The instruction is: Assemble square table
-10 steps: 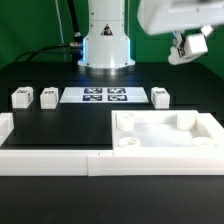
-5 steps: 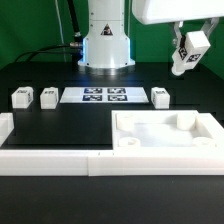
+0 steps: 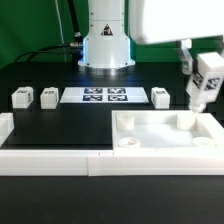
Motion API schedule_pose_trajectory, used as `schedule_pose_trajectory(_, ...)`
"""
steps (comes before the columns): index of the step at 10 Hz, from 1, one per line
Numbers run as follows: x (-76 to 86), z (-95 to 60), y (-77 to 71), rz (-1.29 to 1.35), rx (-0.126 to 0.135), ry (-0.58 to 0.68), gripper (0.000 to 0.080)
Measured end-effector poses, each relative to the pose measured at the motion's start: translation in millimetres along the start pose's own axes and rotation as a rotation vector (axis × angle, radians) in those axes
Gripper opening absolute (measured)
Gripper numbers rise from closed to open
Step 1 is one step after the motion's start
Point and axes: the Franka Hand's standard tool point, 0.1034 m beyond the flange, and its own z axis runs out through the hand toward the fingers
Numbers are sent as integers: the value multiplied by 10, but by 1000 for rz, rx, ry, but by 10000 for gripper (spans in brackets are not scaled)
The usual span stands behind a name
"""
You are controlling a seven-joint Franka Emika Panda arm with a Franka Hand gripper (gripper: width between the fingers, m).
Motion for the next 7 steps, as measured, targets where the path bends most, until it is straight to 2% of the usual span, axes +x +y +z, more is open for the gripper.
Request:
schedule_pose_trajectory(2,-36,10,60,-6,-29,153,291)
schedule_pose_trajectory(3,-40,22,68,-12,-38,191,291)
schedule_pose_trajectory(6,-45,44,64,-15,-41,207,291)
schedule_pose_trajectory(7,-78,106,28,-17,-42,231,291)
